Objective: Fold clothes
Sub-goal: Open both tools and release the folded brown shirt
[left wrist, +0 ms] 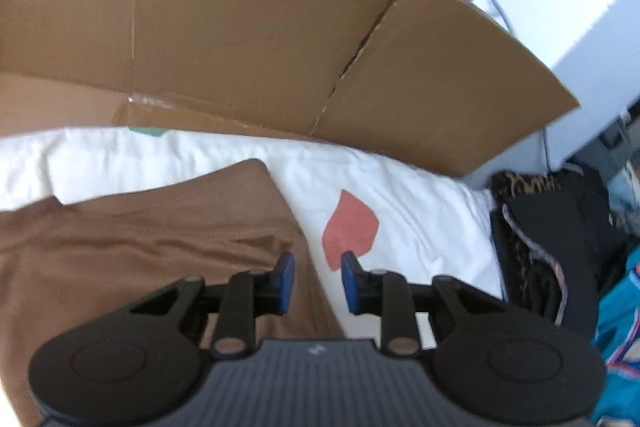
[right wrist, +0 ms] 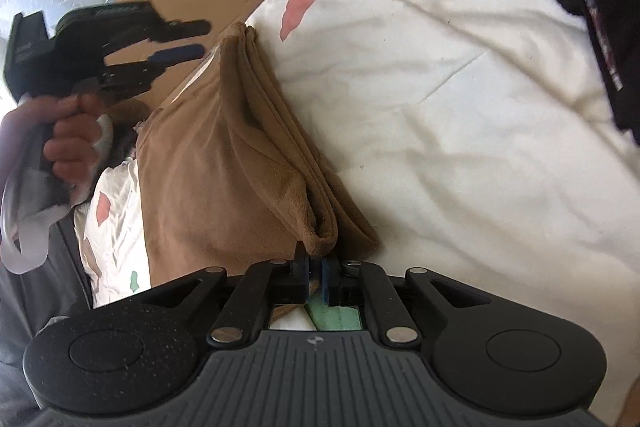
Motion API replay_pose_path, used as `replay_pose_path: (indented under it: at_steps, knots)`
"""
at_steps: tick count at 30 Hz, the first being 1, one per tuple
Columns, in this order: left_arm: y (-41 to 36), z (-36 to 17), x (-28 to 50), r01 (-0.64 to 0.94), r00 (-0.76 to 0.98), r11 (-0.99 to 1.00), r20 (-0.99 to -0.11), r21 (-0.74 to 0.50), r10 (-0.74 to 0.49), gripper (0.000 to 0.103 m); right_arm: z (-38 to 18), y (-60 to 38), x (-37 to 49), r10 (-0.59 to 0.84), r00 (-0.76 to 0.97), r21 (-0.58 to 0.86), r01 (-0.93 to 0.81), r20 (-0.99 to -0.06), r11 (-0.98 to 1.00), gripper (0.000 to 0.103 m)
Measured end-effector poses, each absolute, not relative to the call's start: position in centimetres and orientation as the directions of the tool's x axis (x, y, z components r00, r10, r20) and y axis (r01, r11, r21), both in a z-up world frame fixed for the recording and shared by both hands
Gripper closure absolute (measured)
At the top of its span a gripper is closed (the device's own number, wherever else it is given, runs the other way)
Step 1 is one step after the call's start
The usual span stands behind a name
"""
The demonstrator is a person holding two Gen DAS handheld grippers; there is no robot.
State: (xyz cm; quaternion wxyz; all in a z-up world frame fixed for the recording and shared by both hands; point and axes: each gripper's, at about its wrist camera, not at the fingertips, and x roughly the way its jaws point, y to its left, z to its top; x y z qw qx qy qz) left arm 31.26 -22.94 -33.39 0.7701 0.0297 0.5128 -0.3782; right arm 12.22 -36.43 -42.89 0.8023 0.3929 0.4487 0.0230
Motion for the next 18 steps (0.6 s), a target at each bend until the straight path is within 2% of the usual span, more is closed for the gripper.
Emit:
replay_pose_path:
  at_steps: [1, 2, 8, 11, 15, 17, 18]
  knots:
    - [-22.8, -33.5, 31.1, 0.625, 0.183, 0.708, -0.820, -0.329, -0.542, 0.089, -42.7, -36.5, 12.1, 0.384, 0.597, 0.646, 0.313, -0.704, 0.696, 0.098]
    - [-22.8, -33.7, 30.9, 0.638, 0.178, 0.703, -0.828, -0.314, -0.531, 0.091, -42.5, -36.5, 11.9, 0.379, 0.600, 0.640, 0.309, -0.705, 0.703, 0.097]
    - [-22.6, -35.5, 30.1, 0.667, 0.190, 0.698, -0.848, -0.258, -0.495, 0.091, -40.9, -36.7, 11.4, 0.339, 0.603, 0.589, 0.279, -0.722, 0.758, 0.095]
    - [-23.1, -36.6, 30.0, 0.677, 0.181, 0.692, -0.855, -0.250, -0.486, 0.091, -40.2, -36.6, 11.4, 0.299, 0.619, 0.554, 0.271, -0.727, 0.787, 0.087]
    - [-24.2, -37.7, 30.2, 0.686, 0.183, 0.686, -0.855, -0.243, -0.486, 0.091, -39.8, -36.9, 12.1, 0.276, 0.633, 0.540, 0.269, -0.724, 0.797, 0.082]
    - [-24.7, -38.2, 30.4, 0.682, 0.189, 0.691, -0.855, -0.240, -0.483, 0.091, -39.8, -36.8, 12.7, 0.287, 0.635, 0.548, 0.259, -0.717, 0.796, 0.073]
    - [-24.9, -38.5, 30.6, 0.678, 0.192, 0.695, -0.855, -0.239, -0.482, 0.091, -39.9, -36.8, 13.0, 0.294, 0.637, 0.552, 0.251, -0.713, 0.795, 0.072]
